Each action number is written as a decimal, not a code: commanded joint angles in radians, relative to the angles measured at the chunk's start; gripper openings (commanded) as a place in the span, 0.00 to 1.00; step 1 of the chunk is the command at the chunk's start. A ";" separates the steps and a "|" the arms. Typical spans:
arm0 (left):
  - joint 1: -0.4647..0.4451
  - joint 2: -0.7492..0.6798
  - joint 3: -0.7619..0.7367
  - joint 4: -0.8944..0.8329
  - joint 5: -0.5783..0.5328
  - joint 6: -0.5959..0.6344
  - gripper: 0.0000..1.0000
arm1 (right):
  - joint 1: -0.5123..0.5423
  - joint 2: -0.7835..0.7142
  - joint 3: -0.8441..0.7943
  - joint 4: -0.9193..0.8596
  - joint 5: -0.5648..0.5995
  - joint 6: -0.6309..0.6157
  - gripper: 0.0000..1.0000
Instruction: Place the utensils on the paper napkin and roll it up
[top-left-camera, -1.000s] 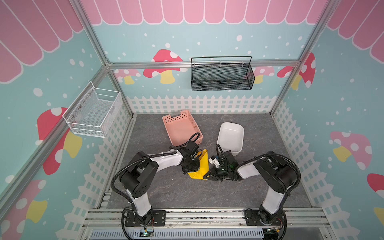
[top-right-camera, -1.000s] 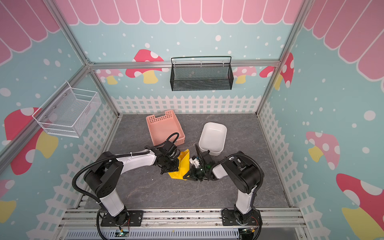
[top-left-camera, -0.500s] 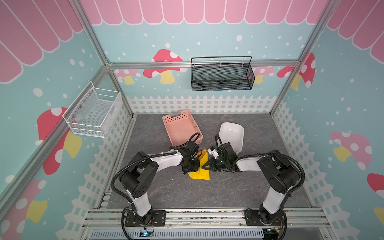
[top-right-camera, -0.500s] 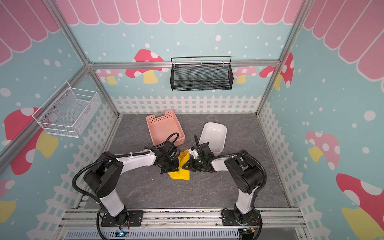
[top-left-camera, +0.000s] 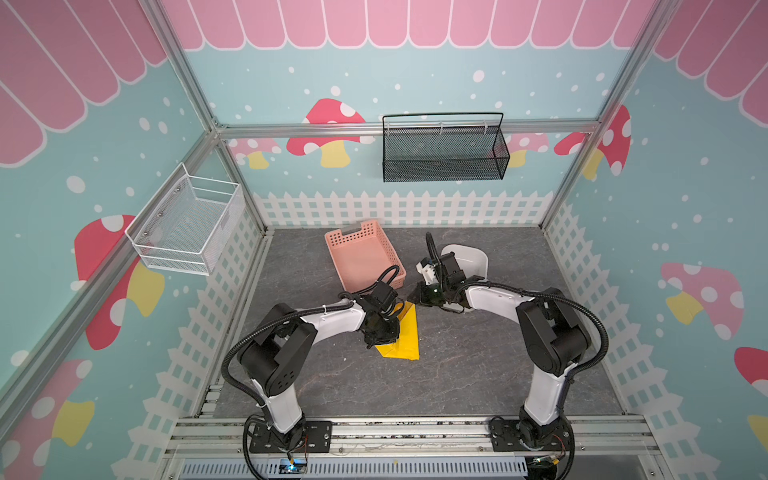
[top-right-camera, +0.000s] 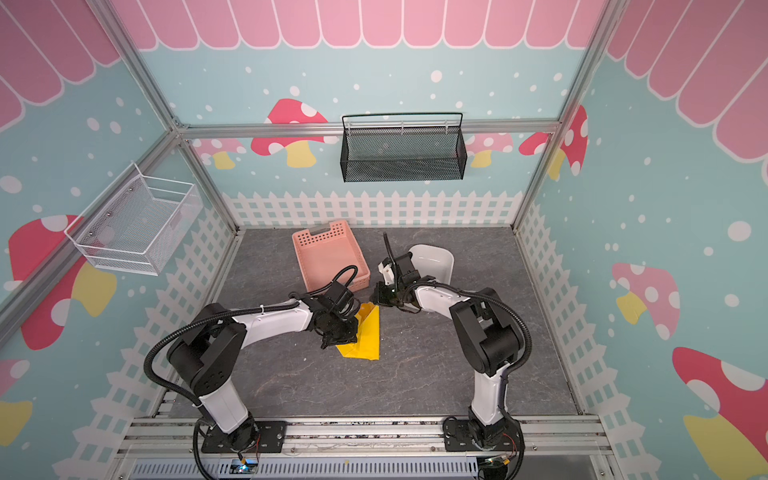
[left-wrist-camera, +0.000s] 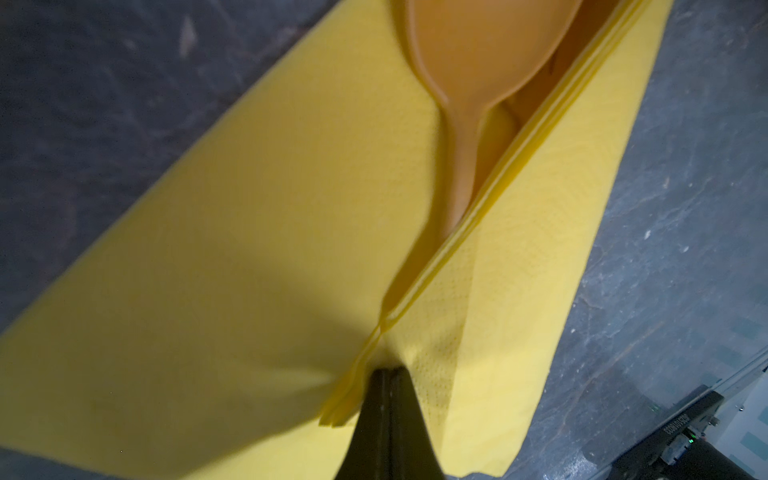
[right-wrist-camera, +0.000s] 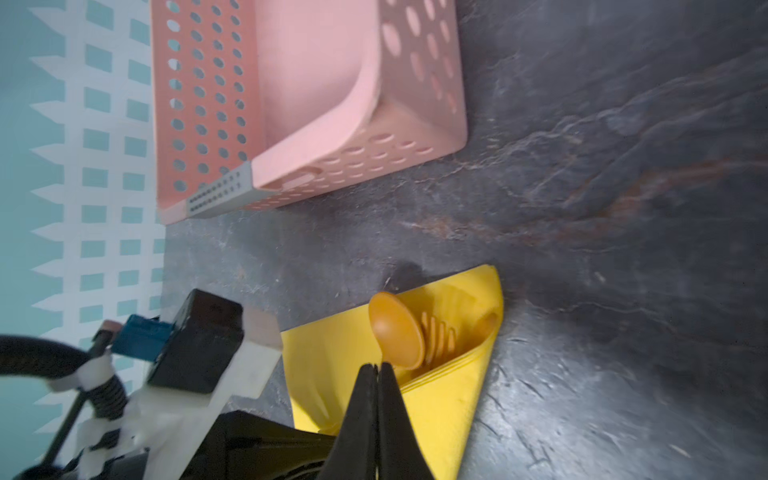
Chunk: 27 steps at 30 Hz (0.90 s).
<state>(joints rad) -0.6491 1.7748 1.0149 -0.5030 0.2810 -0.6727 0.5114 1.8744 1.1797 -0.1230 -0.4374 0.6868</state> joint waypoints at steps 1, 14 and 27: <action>0.000 0.034 -0.035 -0.006 -0.022 0.009 0.05 | 0.001 0.052 0.028 -0.107 0.085 -0.067 0.05; 0.000 0.028 -0.039 -0.007 -0.022 0.005 0.05 | 0.001 0.126 0.066 -0.119 0.098 -0.099 0.04; 0.000 0.025 -0.039 -0.006 -0.022 0.004 0.05 | 0.002 0.088 0.111 -0.245 0.267 -0.145 0.04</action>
<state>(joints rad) -0.6483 1.7721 1.0100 -0.4965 0.2829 -0.6727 0.5152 1.9831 1.2591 -0.3004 -0.2440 0.5678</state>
